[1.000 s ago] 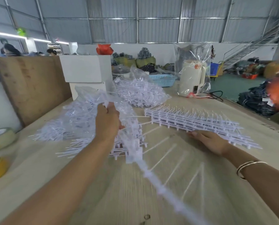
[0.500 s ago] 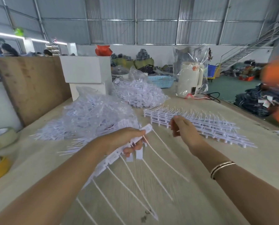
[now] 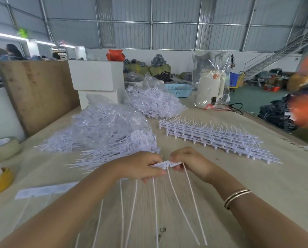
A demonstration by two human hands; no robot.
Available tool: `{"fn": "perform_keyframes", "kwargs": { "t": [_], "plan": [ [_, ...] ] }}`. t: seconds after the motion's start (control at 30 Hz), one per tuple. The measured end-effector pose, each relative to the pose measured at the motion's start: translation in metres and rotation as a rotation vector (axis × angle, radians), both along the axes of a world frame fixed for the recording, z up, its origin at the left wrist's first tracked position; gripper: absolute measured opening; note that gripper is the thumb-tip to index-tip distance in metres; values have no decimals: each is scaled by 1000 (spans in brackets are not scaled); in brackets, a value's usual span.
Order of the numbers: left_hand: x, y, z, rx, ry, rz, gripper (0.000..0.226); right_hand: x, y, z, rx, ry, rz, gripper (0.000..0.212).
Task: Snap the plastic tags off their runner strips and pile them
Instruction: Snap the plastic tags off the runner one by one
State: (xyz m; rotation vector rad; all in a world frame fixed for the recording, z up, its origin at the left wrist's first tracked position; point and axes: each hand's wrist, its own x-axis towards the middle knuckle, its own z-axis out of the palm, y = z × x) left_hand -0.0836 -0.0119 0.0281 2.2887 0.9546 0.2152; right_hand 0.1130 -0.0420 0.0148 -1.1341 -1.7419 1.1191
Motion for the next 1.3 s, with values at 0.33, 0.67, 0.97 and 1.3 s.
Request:
{"fn": "perform_keyframes", "kwargs": {
  "t": [0.33, 0.67, 0.97, 1.3],
  "plan": [
    [-7, -25, -33, 746, 198, 27, 25, -12, -8, -20, 1, -133, 117, 32],
    [-17, -24, -29, 414, -172, 47, 23, -27, -9, -25, 376, 132, -32, 24],
    [-24, -21, -34, 504, -24, 98, 17, -11, -1, -29, 300, -308, 54, 19],
    [-7, -31, -38, 581, -42, 241, 47, -5, -1, -24, 278, -271, -16, 19]
  ]
}}
